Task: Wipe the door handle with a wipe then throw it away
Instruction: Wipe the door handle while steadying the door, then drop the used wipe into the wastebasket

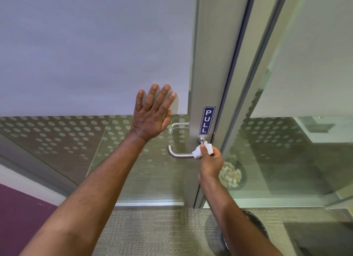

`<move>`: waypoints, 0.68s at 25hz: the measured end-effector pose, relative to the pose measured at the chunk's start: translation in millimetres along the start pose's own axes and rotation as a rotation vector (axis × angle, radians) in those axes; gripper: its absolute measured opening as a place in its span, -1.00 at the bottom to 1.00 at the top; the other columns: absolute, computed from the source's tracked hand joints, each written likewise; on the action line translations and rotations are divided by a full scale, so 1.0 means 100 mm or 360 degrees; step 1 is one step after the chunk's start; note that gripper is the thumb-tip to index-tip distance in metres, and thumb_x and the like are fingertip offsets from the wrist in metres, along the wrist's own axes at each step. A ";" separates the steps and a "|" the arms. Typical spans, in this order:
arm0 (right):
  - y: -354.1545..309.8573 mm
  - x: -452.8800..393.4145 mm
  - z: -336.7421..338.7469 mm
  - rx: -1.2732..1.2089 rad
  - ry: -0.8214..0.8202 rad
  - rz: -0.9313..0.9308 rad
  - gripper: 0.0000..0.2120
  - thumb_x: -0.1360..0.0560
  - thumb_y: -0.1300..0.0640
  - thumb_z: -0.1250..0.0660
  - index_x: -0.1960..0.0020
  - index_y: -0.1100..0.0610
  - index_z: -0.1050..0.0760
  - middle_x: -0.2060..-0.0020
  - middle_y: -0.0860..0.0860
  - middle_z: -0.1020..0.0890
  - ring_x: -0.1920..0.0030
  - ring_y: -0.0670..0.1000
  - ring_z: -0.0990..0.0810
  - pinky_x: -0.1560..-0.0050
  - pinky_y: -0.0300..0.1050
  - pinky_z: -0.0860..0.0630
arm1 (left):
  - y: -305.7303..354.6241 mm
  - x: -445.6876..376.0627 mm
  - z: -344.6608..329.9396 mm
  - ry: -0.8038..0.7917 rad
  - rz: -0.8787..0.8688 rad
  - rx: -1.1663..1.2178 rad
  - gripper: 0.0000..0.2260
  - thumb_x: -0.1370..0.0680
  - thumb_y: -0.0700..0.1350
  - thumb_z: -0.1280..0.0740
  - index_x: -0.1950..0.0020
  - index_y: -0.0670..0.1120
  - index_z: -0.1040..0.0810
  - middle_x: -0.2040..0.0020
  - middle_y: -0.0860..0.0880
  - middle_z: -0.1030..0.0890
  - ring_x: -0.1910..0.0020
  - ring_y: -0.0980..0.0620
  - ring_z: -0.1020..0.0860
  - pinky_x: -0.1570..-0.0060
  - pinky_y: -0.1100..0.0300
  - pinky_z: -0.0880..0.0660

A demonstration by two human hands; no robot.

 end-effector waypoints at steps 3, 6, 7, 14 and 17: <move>-0.18 -0.09 0.04 0.0593 -0.0154 0.0421 -0.96 -0.53 0.16 -0.44 0.06 0.10 -0.68 0.13 0.05 -0.64 0.23 -0.26 -0.58 0.13 -0.43 -0.44 | 0.06 -0.04 0.03 -0.0082 0.0062 0.0028 -0.30 -0.65 -0.02 -0.27 -0.73 -0.02 -0.02 -0.75 -0.02 0.15 -0.72 -0.11 0.21 -0.66 -0.19 0.24; -0.32 -0.18 0.02 0.0889 -0.0465 0.0588 -0.93 -0.50 0.15 -0.46 0.05 0.02 -0.70 0.10 0.00 -0.60 0.16 -0.31 -0.58 0.13 -0.54 -0.38 | 0.16 -0.03 0.07 -0.0175 0.0260 0.0130 -0.33 -0.64 -0.04 -0.30 -0.70 -0.07 -0.10 -0.73 -0.14 -0.07 -0.71 -0.11 0.25 -0.65 -0.26 0.17; -0.36 -0.21 0.01 0.0929 -0.0582 0.0553 -0.93 -0.50 0.15 -0.48 0.07 0.00 -0.70 0.09 0.01 -0.61 0.16 -0.27 -0.60 0.11 -0.51 -0.40 | 0.21 -0.04 0.08 -0.0193 0.0345 0.0172 -0.34 -0.63 -0.05 -0.32 -0.68 -0.08 -0.13 -0.69 -0.20 -0.18 -0.72 -0.14 0.21 -0.63 -0.33 0.09; -0.37 -0.28 0.43 0.0468 -0.0932 -0.0207 -0.79 -0.51 0.45 -0.32 0.00 0.20 -0.64 0.03 0.20 -0.68 0.01 0.13 -0.62 -0.13 0.03 -0.52 | 0.73 -0.07 0.11 -0.0333 0.0721 0.0373 -0.28 -0.62 -0.04 -0.33 -0.71 -0.08 -0.08 -0.69 -0.27 -0.14 -0.67 -0.33 -0.04 -0.64 -0.27 0.19; -0.37 -0.34 0.77 0.0310 -0.0918 -0.0426 -0.74 -0.51 0.48 -0.27 -0.01 0.20 -0.62 -0.02 0.21 -0.67 -0.03 0.13 -0.63 -0.15 -0.06 -0.55 | 1.17 0.02 0.09 -0.0458 0.0751 0.0456 -0.32 -0.63 0.01 -0.26 -0.71 -0.07 -0.09 -0.71 -0.21 -0.11 -0.69 -0.22 -0.04 -0.63 -0.32 0.11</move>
Point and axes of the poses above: each hand's wrist, its own x-axis away from the middle knuckle, its own z-axis out of the back of the hand, y = z × x, the point moved 7 cm from there along -x, towards the middle knuckle
